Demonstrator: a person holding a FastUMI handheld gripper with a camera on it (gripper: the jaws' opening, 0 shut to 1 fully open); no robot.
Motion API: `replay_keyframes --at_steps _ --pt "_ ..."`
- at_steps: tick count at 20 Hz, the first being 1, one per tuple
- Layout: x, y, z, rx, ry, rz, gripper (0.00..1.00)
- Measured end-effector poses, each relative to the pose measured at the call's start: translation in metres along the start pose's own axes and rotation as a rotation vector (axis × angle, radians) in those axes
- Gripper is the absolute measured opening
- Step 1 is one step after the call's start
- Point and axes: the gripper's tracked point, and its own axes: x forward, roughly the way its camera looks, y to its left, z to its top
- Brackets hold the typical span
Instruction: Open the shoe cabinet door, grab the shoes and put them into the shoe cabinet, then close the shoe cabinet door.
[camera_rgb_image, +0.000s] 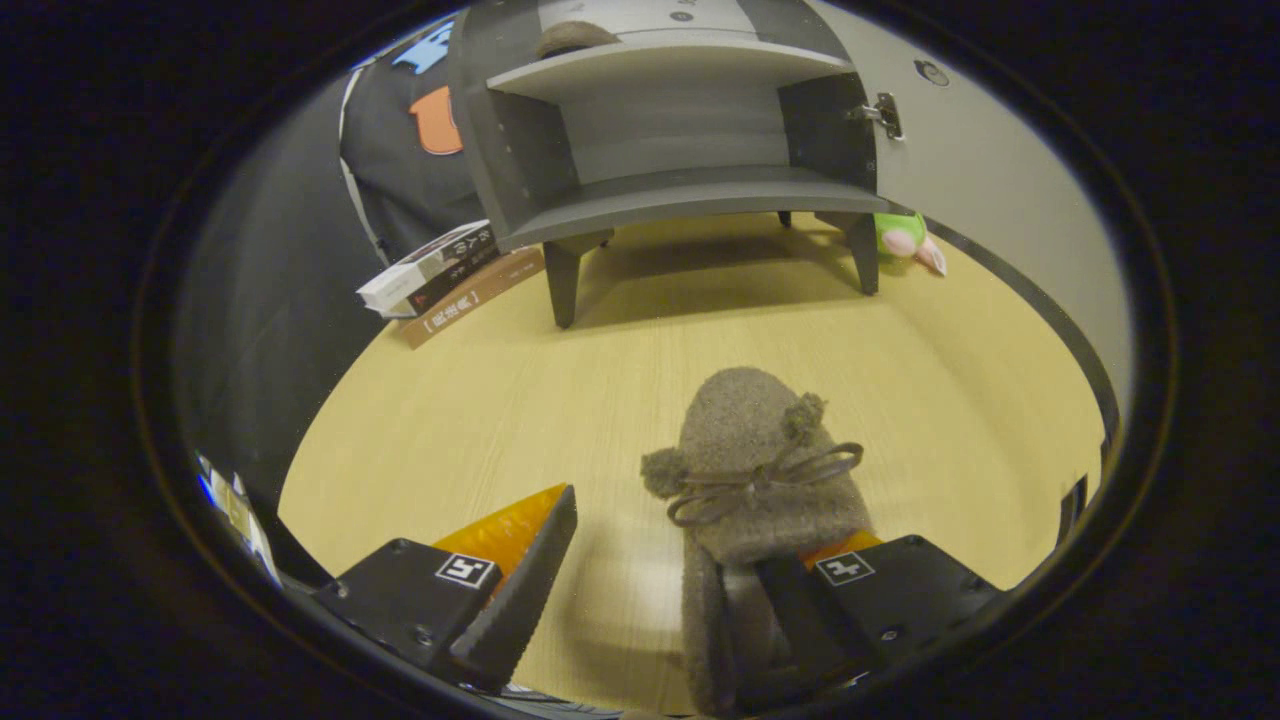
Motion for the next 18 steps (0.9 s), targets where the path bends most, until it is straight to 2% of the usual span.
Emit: replay_keyframes --at_steps 1,3,4,5,7,8,10,12,18 --pt "0.002 -0.002 0.000 0.006 0.005 -0.009 1.00" --pt "0.003 -0.009 0.001 -0.003 0.001 -0.029 0.92" --pt "0.004 -0.012 0.001 -0.007 0.000 -0.036 0.80" --pt "0.004 -0.017 0.001 -0.007 0.001 -0.044 0.75" --pt "0.004 -0.029 0.003 0.020 0.001 -0.066 0.47" --pt "0.003 -0.025 0.002 0.027 0.007 -0.044 0.33" --pt "0.003 -0.019 0.001 -0.001 0.020 -0.018 0.15" --pt "-0.004 -0.017 0.006 0.001 0.029 -0.003 0.07" --pt "-0.074 -0.014 0.071 -0.009 -0.099 -0.005 0.06"
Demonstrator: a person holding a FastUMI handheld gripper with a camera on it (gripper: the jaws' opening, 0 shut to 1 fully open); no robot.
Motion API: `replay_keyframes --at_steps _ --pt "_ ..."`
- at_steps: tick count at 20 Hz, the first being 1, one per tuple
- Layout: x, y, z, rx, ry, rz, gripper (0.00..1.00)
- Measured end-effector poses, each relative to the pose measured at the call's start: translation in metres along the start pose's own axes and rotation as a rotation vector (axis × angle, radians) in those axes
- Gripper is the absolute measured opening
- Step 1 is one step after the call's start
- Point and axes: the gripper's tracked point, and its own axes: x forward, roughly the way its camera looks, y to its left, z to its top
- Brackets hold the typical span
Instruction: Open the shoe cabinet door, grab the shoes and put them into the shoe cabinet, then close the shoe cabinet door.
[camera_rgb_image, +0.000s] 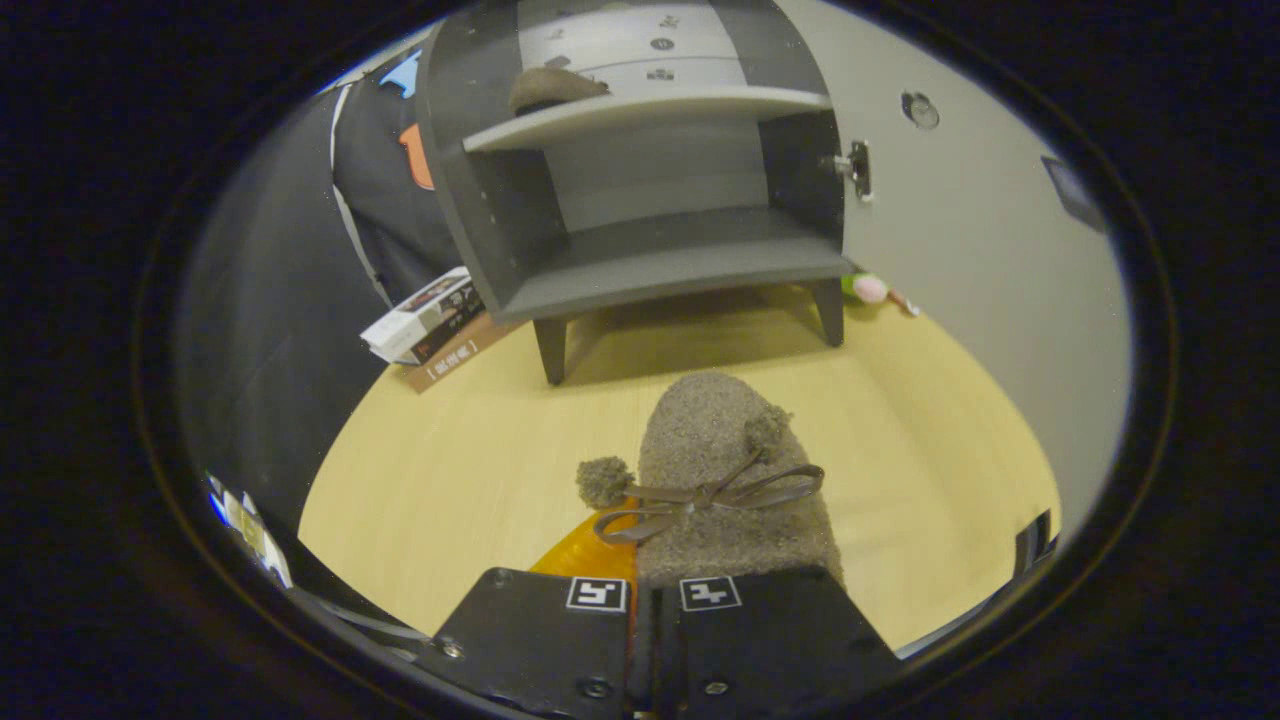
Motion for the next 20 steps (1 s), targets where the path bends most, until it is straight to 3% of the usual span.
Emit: replay_keyframes --at_steps 4,12,20 --pt "-0.058 0.004 0.048 -0.053 -0.105 -0.046 0.07" --pt "-0.154 0.038 0.176 -0.107 -0.320 -0.040 0.06" --pt "-0.168 0.063 0.318 -0.156 -0.503 -0.038 0.06"
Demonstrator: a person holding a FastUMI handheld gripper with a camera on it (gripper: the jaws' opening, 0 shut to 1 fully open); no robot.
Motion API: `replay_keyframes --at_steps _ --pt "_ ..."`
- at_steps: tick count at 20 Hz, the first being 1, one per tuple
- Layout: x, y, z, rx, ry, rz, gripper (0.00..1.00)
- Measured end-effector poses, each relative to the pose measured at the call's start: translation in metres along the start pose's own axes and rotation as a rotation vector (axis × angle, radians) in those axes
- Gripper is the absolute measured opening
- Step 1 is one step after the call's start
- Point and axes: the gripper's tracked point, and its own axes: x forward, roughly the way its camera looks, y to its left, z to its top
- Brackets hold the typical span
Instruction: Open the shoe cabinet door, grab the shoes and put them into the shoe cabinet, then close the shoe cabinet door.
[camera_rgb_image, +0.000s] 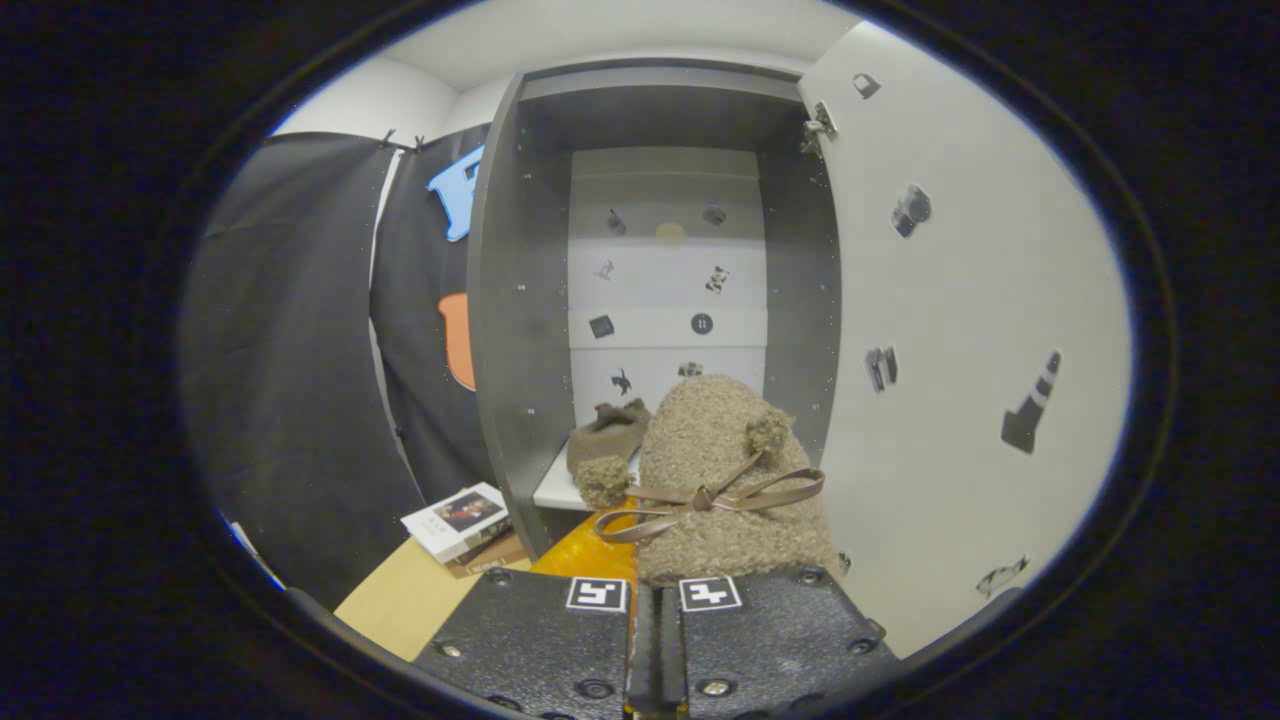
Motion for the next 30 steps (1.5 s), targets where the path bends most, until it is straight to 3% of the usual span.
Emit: replay_keyframes --at_steps 8,17,24,30 --pt "0.122 -0.008 0.045 -0.024 -0.014 0.021 0.06" --pt "0.251 -0.018 0.018 -0.018 0.112 0.029 0.06" --pt "0.302 -0.034 -0.040 0.056 0.328 -0.014 0.07" --pt "0.312 -0.045 -0.056 0.063 0.437 -0.091 0.23"
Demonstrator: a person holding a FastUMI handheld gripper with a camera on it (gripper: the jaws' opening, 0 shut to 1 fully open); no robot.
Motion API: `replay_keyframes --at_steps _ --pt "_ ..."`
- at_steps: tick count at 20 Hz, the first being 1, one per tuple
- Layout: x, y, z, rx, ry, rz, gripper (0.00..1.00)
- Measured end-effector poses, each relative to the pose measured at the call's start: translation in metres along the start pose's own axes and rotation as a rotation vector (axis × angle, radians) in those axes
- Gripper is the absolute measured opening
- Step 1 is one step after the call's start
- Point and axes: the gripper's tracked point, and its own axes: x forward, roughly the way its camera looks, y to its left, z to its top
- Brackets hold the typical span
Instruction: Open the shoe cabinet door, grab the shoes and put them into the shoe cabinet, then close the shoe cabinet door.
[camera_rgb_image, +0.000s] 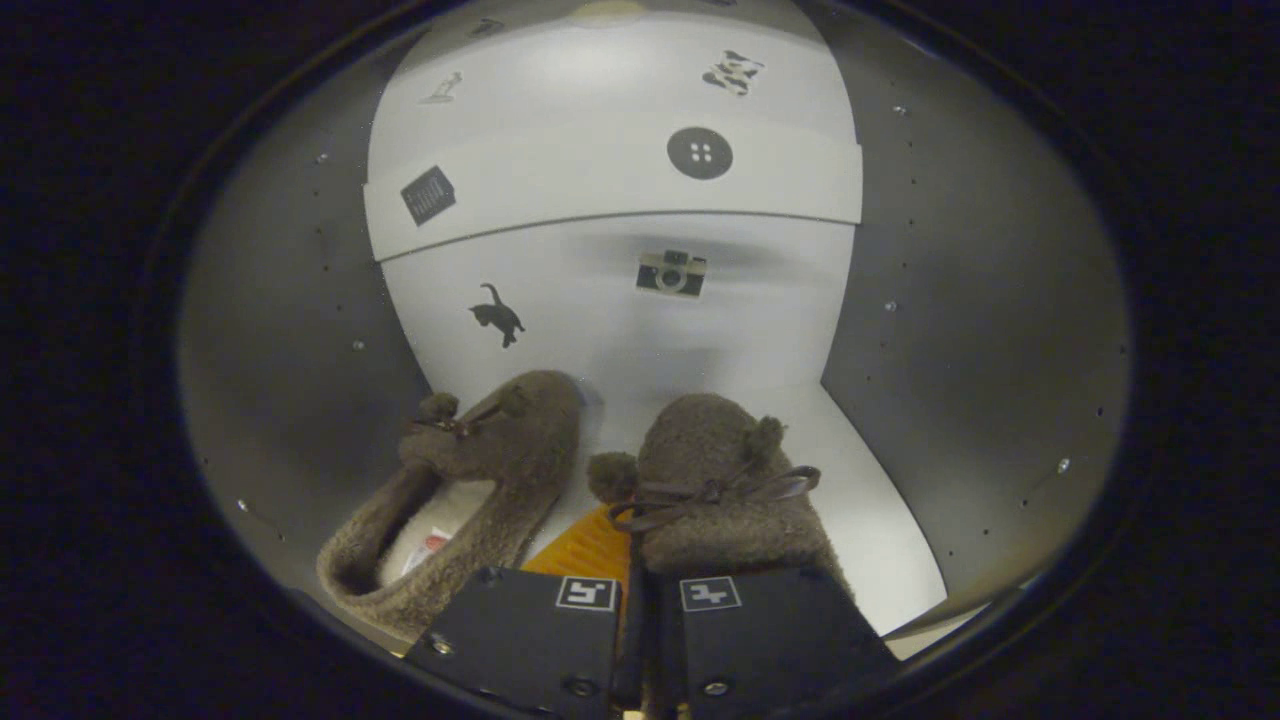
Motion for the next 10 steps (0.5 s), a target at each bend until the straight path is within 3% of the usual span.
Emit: replay_keyframes --at_steps 4,7,10 --pt "-0.004 0.002 -0.002 -0.003 0.003 -0.011 0.34" --pt "-0.015 0.009 -0.001 -0.007 -0.017 0.024 0.42" --pt "-0.037 0.015 -0.003 -0.044 -0.054 0.050 0.66"
